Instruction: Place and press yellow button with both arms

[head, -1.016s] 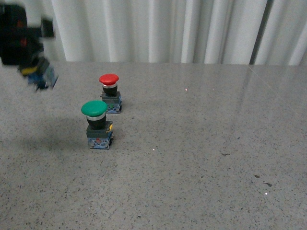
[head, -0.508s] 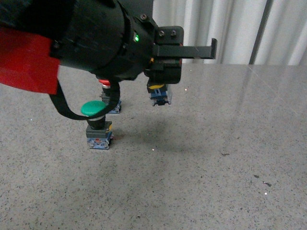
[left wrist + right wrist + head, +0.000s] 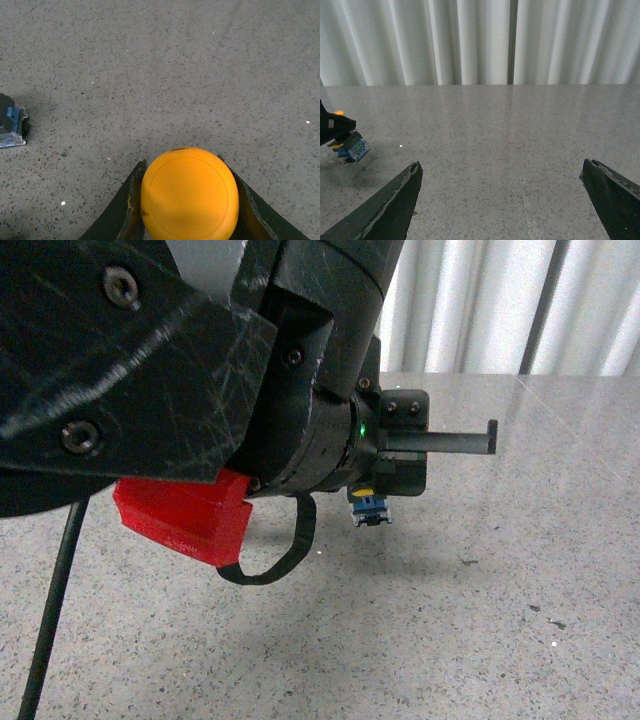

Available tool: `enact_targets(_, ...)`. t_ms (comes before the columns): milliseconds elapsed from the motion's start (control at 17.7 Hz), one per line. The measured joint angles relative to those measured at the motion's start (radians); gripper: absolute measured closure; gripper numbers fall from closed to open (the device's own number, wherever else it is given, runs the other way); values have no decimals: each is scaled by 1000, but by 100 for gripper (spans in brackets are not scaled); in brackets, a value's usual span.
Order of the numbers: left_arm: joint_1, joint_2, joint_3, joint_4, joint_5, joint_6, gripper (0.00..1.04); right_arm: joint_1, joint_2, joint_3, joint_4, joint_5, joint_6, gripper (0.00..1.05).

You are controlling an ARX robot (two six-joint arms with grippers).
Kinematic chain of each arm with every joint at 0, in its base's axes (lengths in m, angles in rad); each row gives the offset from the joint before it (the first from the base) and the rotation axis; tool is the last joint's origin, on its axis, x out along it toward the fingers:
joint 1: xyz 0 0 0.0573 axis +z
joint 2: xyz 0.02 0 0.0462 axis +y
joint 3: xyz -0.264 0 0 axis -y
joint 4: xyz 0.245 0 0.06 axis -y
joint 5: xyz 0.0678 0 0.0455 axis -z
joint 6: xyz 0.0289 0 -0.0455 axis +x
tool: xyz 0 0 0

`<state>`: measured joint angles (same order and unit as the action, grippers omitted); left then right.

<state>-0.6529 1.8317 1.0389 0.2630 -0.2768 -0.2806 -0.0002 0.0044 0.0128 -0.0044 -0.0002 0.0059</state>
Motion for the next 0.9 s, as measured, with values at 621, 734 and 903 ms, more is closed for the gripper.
enact_targets(621,14,58,5,17,-36,-1,42,0,0,0,0,0,0,6)
enact_targets(734,14,58,5,24,-27,-1,19,0,0,0,0,0,0,6)
enact_targets(903,32,-32,-16,69,-26,21,7,0,0,0,0,0,0,6)
